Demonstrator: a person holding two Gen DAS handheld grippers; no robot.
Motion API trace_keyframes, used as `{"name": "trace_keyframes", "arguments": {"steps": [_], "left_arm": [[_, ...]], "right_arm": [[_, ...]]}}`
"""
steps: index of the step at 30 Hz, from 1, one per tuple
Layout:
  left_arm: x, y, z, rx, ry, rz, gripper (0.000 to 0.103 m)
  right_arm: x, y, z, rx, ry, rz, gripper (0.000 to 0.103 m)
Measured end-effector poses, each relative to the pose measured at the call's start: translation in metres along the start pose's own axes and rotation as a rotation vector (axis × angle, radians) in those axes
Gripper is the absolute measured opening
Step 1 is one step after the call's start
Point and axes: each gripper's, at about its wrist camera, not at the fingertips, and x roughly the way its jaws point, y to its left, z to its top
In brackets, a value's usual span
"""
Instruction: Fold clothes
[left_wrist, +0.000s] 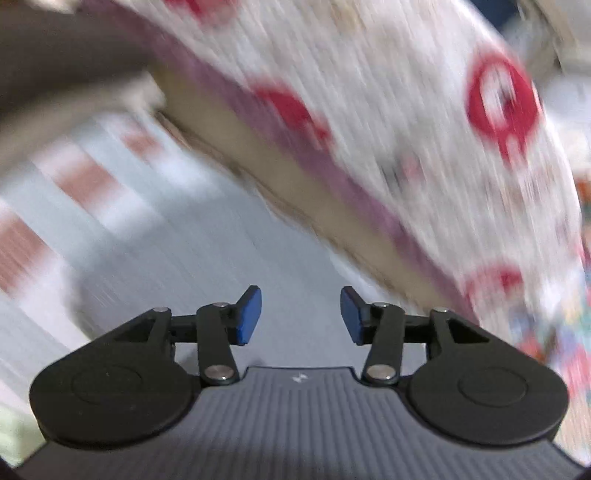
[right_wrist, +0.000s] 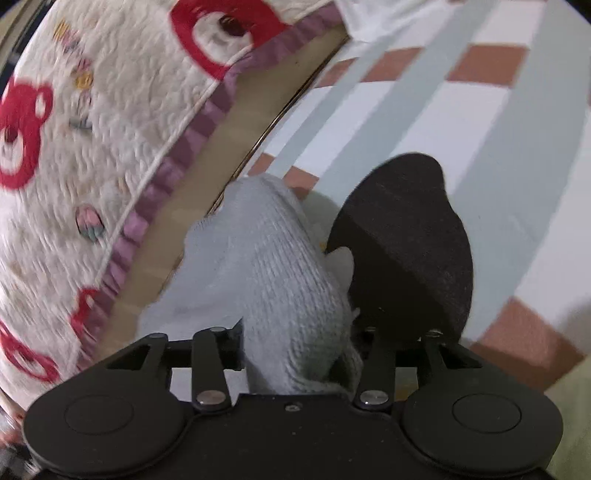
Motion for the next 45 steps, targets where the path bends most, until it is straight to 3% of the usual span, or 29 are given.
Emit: {"name": "trace_keyframes", "arguments": {"steps": [2, 3, 4, 9, 13, 16, 19, 21, 24, 26, 29, 30, 32, 34, 36, 38, 43, 45], "left_arm": [[0.031, -0.004, -0.024, -0.049, 0.118, -0.038, 0.046], [0.046, -0.003, -0.036, -0.088, 0.177, -0.039, 0.046], [0.059, -0.001, -0.047, -0.094, 0.227, -0.009, 0.046], [0.068, -0.01, -0.05, 0.054, 0.265, 0.035, 0.044], [0.06, -0.011, -0.05, 0.064, 0.249, 0.047, 0.044], [0.042, -0.013, -0.036, 0.091, 0.176, 0.08, 0.047], [0.033, 0.007, -0.008, 0.011, 0.09, 0.113, 0.06], [0.038, 0.034, 0.009, -0.088, 0.106, 0.115, 0.061], [0.042, 0.074, 0.017, -0.214, 0.148, 0.104, 0.057], [0.035, 0.093, 0.017, -0.299, 0.133, 0.077, 0.057], [0.016, 0.109, 0.025, -0.349, 0.069, 0.071, 0.058], [0.009, 0.113, 0.03, -0.333, 0.053, 0.104, 0.05], [-0.002, 0.124, 0.037, -0.311, 0.035, 0.165, 0.056], [-0.008, 0.138, 0.042, -0.345, 0.029, 0.158, 0.056], [-0.011, 0.151, 0.044, -0.42, 0.02, 0.11, 0.056], [-0.013, 0.153, 0.046, -0.417, 0.023, 0.108, 0.056], [-0.011, 0.157, 0.045, -0.443, 0.031, 0.092, 0.056], [-0.007, 0.162, 0.045, -0.464, 0.038, 0.099, 0.056]], "right_arm": [[-0.003, -0.002, 0.0, 0.018, -0.005, 0.011, 0.049], [-0.005, 0.002, 0.0, -0.019, -0.009, 0.004, 0.039], [-0.007, 0.01, 0.0, -0.082, -0.016, 0.002, 0.036], [-0.022, 0.053, -0.005, -0.329, -0.076, 0.072, 0.031], [-0.027, 0.087, -0.01, -0.441, -0.092, 0.112, 0.03], [-0.029, 0.131, -0.012, -0.54, -0.092, 0.158, 0.029], [-0.026, 0.192, -0.016, -0.609, -0.076, 0.237, 0.028], [-0.021, 0.234, -0.03, -0.66, -0.051, 0.292, 0.028], [-0.004, 0.289, -0.067, -0.748, 0.013, 0.344, 0.028], [0.024, 0.315, -0.104, -0.795, 0.086, 0.358, 0.028], [0.076, 0.328, -0.162, -0.845, 0.22, 0.291, 0.027], [0.091, 0.325, -0.177, -0.855, 0.262, 0.252, 0.027], [0.113, 0.316, -0.2, -0.851, 0.321, 0.197, 0.027], [0.116, 0.307, -0.212, -0.883, 0.318, 0.177, 0.027], [0.108, 0.303, -0.214, -0.901, 0.294, 0.197, 0.027], [0.102, 0.302, -0.206, -0.875, 0.29, 0.23, 0.027], [0.085, 0.314, -0.166, -0.595, 0.291, 0.331, 0.027], [0.077, 0.331, -0.16, -0.537, 0.28, 0.369, 0.027]]}}
